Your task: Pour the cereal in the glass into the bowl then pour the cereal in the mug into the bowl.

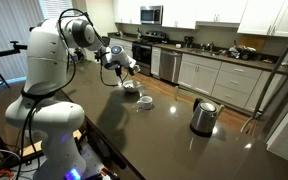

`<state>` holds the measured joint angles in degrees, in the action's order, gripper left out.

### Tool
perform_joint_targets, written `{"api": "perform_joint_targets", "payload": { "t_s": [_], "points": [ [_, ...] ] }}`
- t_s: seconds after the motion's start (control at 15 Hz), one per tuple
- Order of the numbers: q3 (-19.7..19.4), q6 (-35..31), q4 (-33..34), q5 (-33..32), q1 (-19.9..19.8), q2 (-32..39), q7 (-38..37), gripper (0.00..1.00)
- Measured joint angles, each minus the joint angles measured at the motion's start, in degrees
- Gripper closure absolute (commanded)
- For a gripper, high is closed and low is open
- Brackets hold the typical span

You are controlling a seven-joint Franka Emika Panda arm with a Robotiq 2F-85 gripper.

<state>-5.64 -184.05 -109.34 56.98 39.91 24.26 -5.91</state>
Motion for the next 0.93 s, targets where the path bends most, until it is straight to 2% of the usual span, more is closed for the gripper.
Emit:
{"api": "perform_joint_targets", "payload": {
  "t_s": [0.2,0.6,0.93],
  "points": [
    [0.01,1.95,0.02,0.02,-0.17,1.80,-1.00,0.40],
    [7.89,2.17,0.10,-7.06,-8.60,4.82,-7.52,0.40],
    [6.21,0.39,0.63,-7.63,-7.25,4.71,-7.73,0.40]
  ]
}}
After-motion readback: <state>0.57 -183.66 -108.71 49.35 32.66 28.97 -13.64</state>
